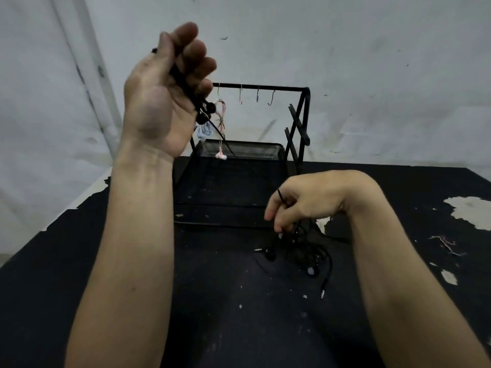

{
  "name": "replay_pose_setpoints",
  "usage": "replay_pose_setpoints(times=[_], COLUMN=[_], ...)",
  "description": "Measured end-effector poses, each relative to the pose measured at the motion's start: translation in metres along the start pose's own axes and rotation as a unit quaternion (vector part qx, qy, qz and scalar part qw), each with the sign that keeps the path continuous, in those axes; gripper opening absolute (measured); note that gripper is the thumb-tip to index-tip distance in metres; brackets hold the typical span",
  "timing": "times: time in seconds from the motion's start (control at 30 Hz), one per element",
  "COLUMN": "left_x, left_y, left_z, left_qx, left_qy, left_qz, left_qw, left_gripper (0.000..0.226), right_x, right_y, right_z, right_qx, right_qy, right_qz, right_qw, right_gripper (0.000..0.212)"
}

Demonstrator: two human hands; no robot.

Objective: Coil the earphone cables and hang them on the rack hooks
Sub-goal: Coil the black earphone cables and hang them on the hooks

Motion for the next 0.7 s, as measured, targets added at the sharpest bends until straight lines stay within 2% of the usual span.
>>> replay_pose_setpoints(times=[0.07, 0.1, 0.2, 0.23, 0.27, 0.3, 0.33, 0.4, 0.43, 0.53, 0.63, 0.7], left_x=[0.001, -0.001, -0.014, -0.019, -0.025, -0.030, -0.034, -0.041, -0.044, -0.042, -0.032, -0.025], left_y=[0.000, 0.001, 0.008, 0.010, 0.010, 0.010, 0.009, 0.001, -0.003, -0.017, -0.028, -0.032], left_z=[-0.003, -0.009, -0.033, -0.041, -0.044, -0.047, -0.048, -0.046, -0.043, -0.034, -0.028, -0.031], left_qx=[0.015, 0.034, 0.104, 0.125, 0.139, 0.150, 0.157, 0.163, 0.161, 0.140, 0.104, 0.093], left_qy=[-0.001, -0.005, -0.036, -0.041, -0.042, -0.038, -0.032, -0.022, -0.021, -0.016, -0.007, -0.038], left_qz=[0.001, -0.001, -0.015, -0.022, -0.030, -0.036, -0.039, -0.038, -0.037, -0.016, 0.022, 0.037], left_qw=[1.000, 0.999, 0.994, 0.991, 0.989, 0.987, 0.986, 0.986, 0.986, 0.990, 0.994, 0.994], left_gripper=[0.034, 0.035, 0.035, 0.035, 0.035, 0.036, 0.036, 0.036, 0.035, 0.035, 0.036, 0.036], right_x=[0.012, 0.019, 0.043, 0.050, 0.056, 0.059, 0.061, 0.063, 0.063, 0.057, 0.040, 0.031], right_y=[0.007, 0.011, 0.025, 0.025, 0.023, 0.017, 0.010, 0.002, 0.000, 0.002, 0.004, 0.011], right_z=[0.004, 0.001, -0.018, -0.025, -0.036, -0.047, -0.057, -0.074, -0.079, -0.081, -0.077, -0.076], right_qx=[-0.024, -0.021, 0.020, 0.044, 0.077, 0.116, 0.155, 0.211, 0.225, 0.223, 0.202, 0.181], right_qy=[0.102, 0.103, -0.006, -0.045, -0.072, -0.101, -0.146, -0.225, -0.257, -0.320, -0.284, -0.256], right_qz=[0.038, 0.061, 0.181, 0.234, 0.279, 0.303, 0.308, 0.298, 0.292, 0.273, 0.195, 0.143], right_qw=[0.994, 0.993, 0.983, 0.970, 0.955, 0.940, 0.927, 0.903, 0.893, 0.880, 0.917, 0.939], right_gripper=[0.020, 0.030, 0.090, 0.099, 0.100, 0.092, 0.073, 0.021, 0.011, 0.026, 0.026, 0.024])
Point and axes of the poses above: each hand's wrist, its own y-axis away from the middle knuckle, its own x-axis out of the back of the hand, z = x × y, the point moved 8 cm from there along -y, towards the middle knuckle, and after that the axes turned 1 degree about z, right-handed, at the moved point
